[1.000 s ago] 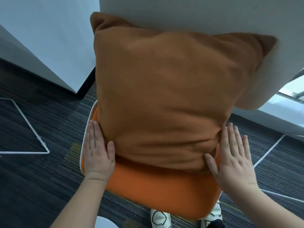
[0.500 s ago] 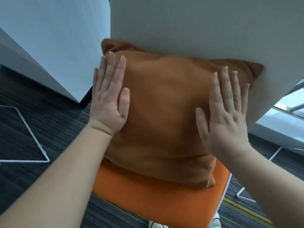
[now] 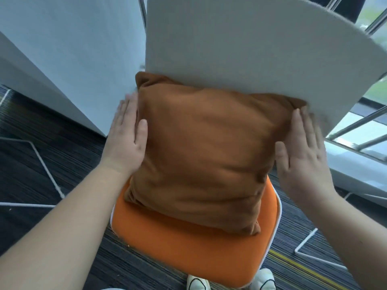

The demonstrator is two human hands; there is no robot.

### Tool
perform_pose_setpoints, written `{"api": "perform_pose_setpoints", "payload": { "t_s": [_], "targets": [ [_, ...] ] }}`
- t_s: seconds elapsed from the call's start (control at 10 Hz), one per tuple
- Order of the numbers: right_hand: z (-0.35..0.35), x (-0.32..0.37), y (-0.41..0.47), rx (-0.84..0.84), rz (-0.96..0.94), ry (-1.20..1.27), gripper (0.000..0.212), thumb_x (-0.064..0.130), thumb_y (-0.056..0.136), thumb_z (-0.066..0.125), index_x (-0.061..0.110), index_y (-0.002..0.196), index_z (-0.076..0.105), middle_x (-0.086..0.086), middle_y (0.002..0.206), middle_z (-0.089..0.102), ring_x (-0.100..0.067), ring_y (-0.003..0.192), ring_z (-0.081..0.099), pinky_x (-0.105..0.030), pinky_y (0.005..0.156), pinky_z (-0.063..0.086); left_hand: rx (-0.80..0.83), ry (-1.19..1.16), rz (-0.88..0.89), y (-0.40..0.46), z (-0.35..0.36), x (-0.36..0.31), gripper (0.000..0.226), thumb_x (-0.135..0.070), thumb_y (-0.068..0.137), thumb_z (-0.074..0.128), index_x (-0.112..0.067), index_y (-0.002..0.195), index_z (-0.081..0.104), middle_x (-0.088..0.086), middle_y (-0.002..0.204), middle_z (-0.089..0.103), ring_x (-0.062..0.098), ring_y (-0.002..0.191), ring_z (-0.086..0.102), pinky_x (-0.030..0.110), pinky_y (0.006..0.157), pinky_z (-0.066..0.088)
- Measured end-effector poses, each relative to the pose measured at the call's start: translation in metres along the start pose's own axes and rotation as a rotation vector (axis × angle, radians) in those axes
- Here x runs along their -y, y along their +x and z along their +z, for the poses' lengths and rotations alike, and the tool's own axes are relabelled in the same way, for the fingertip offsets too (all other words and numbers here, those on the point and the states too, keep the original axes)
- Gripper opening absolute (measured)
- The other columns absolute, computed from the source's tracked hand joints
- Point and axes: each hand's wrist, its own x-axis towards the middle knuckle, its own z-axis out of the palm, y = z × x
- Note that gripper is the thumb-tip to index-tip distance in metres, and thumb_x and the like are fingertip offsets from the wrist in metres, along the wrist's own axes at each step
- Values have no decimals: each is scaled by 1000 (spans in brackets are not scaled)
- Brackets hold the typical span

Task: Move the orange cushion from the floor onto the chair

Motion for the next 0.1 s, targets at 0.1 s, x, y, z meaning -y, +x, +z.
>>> {"api": "perform_pose_setpoints", "payload": {
  "t_s": [0.1],
  "targets": [
    [-51,18,-14,122,63,340,58,27,94,45,23,150,28,-1,155,36,-15,143,30,-33,117,23,15,-322,-272,-32,-44,-32,52,-27,103,37,-18,153,26,3,160,32,14,146,29,15,109,24]
  ]
}}
